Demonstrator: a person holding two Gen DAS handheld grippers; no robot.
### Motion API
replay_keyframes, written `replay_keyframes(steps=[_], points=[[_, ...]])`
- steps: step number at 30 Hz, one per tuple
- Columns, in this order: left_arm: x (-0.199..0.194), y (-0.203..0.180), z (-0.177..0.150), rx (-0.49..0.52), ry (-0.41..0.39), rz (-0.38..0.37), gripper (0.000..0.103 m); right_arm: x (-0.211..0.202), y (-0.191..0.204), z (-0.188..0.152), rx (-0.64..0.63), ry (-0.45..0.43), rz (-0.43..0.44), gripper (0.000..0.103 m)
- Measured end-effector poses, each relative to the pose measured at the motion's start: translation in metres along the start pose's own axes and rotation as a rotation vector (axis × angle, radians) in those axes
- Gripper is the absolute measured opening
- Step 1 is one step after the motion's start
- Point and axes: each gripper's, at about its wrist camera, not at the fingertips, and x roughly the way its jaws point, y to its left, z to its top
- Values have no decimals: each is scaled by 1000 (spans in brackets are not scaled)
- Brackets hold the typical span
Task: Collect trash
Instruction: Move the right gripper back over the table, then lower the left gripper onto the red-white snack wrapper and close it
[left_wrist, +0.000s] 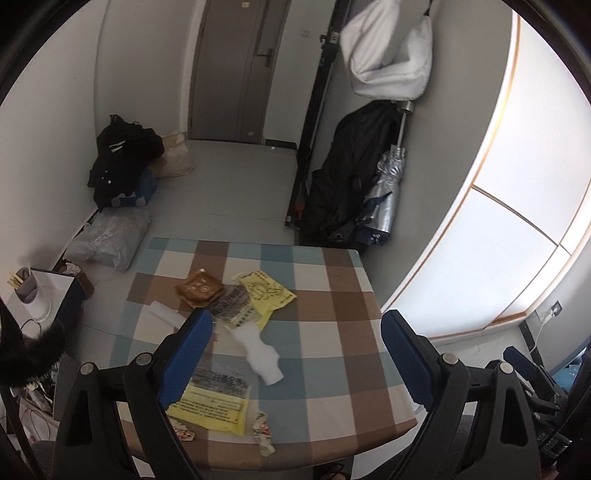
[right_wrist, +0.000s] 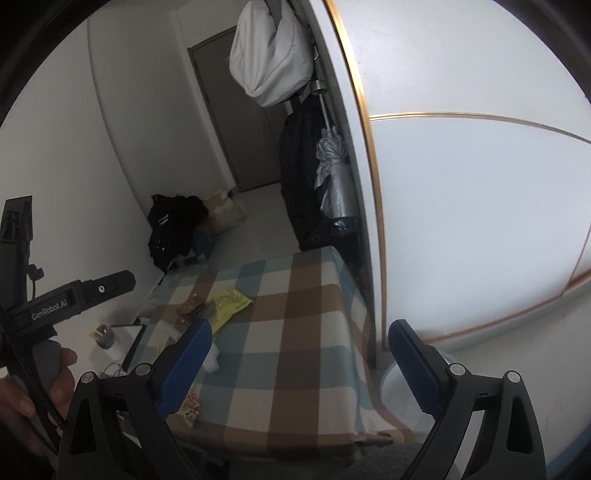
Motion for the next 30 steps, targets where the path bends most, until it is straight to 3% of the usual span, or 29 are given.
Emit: replay_keyframes(steps=[4,13,17,20,26,30], points=[[-14,42,-3,-26,-33,58,91,6,28,-12,-39,9,30,97],[-6,125,-23,-137,-38,123,91,53,84,-43,-98,138,95,97],[7,151,-37,-184,15,119,91,72,101,-55,-117,203,110,97],[10,162,-40,-228,40,88,91,89,110,-63,-115,255,117,97],[7,174,-45,-227,53,103,91,114,124,-80,-127,328,119,96],[4,183,-47,-239,47,109,91,130,130,-89,-126,369,125,89]])
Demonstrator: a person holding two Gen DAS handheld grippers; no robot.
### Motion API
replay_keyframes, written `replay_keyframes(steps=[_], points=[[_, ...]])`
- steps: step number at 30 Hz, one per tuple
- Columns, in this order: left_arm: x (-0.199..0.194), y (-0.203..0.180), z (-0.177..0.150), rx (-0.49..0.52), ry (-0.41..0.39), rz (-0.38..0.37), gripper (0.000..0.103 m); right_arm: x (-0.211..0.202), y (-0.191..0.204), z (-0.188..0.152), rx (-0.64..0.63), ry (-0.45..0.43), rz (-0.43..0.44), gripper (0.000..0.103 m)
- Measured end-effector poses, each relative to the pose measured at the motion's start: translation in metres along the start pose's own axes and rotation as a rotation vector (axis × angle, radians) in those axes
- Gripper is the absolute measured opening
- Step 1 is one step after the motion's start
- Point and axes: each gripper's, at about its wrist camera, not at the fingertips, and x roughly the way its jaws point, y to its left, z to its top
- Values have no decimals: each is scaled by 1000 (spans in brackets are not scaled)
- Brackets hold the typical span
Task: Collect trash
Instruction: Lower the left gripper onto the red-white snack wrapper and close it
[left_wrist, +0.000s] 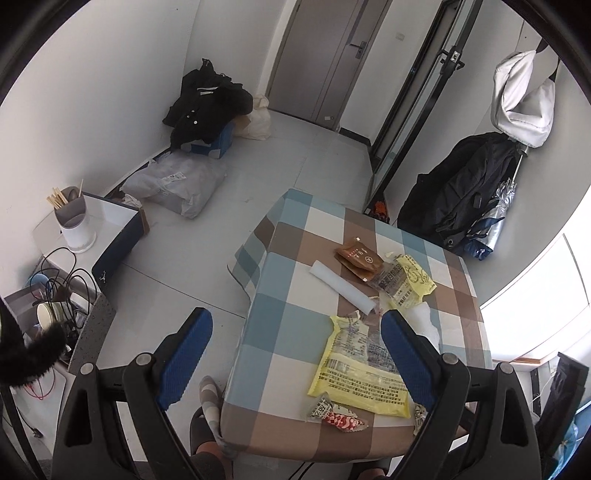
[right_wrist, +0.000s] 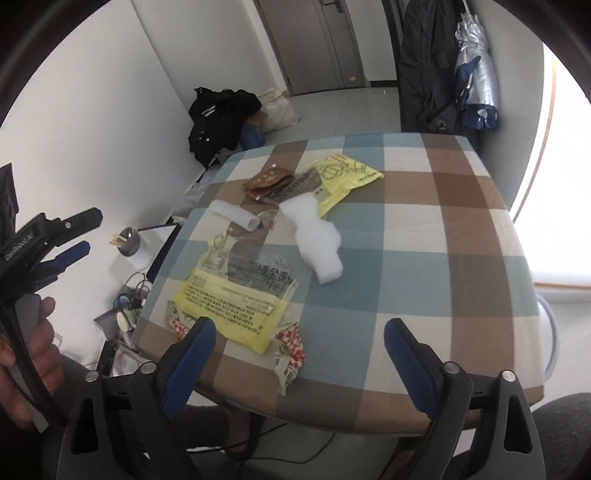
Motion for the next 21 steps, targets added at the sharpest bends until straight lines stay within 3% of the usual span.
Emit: replay_keyframes(steps=[12,15,19,21], points=[[0,2,-2,1,25,5,91,41,3,-5,0,92,23,53],[3,2,-3,2,44,2,91,45,2,-4,4,94,34,45],[9,5,-7,3,87,-12,91,48,6,-4,-39,97,31,24],[13,5,-9,8,110,-15,91,45,5,-5,-36,85,42,21]])
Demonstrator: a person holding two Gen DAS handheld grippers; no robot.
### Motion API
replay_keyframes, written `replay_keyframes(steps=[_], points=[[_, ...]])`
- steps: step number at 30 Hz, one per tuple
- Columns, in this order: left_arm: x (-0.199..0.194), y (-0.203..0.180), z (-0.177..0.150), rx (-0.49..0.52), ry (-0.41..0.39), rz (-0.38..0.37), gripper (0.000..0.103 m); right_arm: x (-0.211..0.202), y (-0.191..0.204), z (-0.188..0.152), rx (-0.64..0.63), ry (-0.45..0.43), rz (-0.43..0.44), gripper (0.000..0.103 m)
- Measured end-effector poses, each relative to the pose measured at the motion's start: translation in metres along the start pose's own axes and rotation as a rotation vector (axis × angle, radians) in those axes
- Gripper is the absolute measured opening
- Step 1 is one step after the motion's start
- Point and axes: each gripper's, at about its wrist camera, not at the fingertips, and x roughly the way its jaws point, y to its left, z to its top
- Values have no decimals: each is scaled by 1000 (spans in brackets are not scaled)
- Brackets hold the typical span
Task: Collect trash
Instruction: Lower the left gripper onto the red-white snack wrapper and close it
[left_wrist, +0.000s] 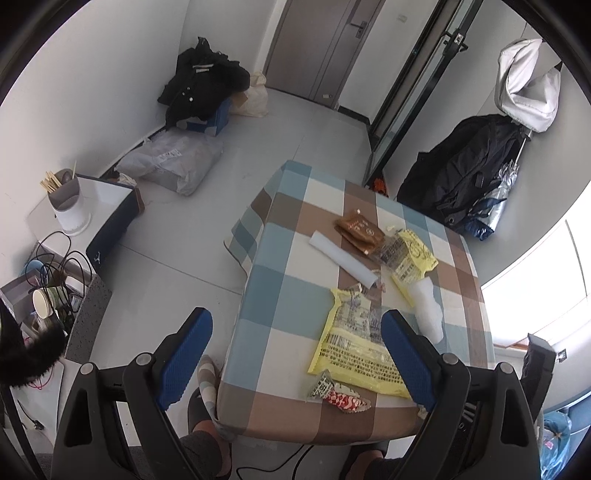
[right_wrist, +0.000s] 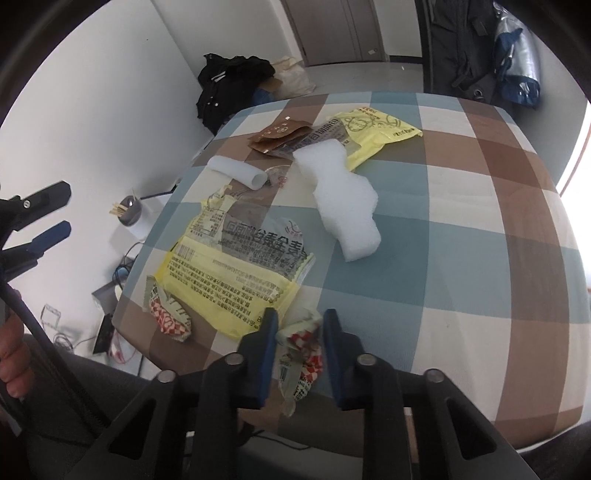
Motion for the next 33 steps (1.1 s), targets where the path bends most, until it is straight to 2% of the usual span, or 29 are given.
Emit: replay_keyframes(steps=[2,6,9,21,25,29,33], points=[[5,1,-2,7,27,4,91,-2,0,0,-8,-5,8,12],[16,2,-6,6,101,30,91,-7,1,-1,-25,-25,3,12],[19,2,-10,6,121,22,91,-9,-3,-2,-19,-34,7,11],[53,-13,-37,89,298,28,91,-33,-26,-6,60,-119,49,11],[55,-16,-43,104,282,96,90,-37,-34,-10,91,-133,66,11],[58,-17,-45,99,285,115,89,-42,-37,-12,91,-141,72,11],[58,-25,-50,151,274,146,82,-50,-38,-12,76,-169,81,11]])
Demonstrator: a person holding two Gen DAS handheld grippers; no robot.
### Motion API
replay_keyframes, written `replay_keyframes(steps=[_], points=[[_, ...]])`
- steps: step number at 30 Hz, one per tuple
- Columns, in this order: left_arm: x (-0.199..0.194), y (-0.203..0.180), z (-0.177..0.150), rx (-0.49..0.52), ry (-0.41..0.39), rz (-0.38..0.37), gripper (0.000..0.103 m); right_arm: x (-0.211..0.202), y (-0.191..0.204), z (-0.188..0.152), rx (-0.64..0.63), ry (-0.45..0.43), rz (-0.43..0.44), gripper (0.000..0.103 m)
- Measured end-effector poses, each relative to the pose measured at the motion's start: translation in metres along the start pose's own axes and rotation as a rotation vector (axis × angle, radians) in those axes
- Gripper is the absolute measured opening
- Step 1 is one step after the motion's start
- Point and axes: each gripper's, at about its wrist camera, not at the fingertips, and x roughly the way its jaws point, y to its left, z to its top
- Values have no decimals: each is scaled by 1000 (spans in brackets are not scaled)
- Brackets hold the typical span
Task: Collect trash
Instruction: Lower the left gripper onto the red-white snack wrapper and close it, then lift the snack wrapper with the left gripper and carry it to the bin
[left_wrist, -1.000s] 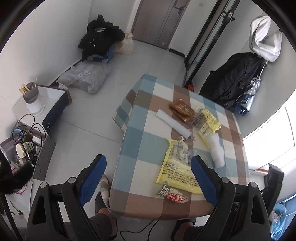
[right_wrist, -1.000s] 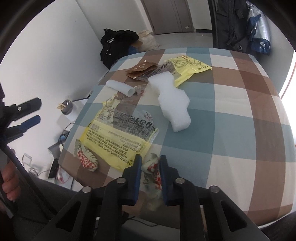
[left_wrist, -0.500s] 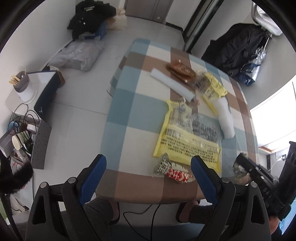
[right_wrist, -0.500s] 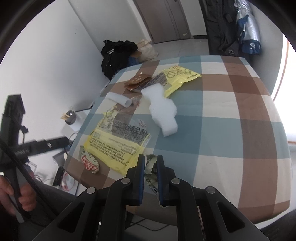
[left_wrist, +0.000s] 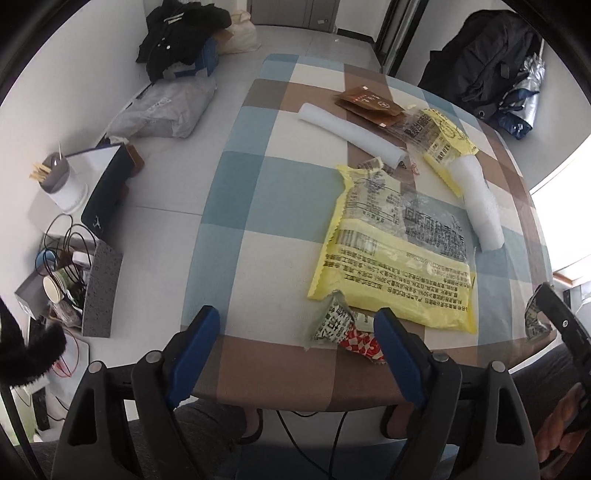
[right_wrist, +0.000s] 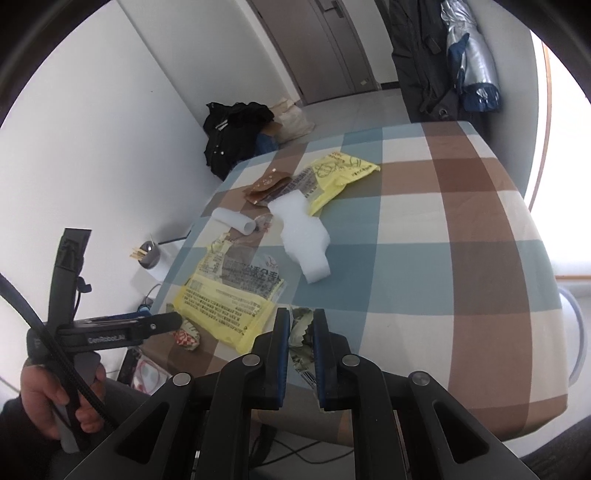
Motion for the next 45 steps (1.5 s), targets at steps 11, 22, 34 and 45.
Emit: replay_keyframes(steps=[11,22,34,45], points=[[0,-26,-8,142,-25,84,43,-7,-7,-3,25,-16,18,11],[-2,-31,-9,167,-26,71,23,-8,-9,-5,30,-18,15,11],[-2,-19,-1,83,-12,17,23,-8,-10,-5,41,-16,20,11],[-11,-10,6,17,-37,-66,22,-8,-11,-4,54,-17,30,11]])
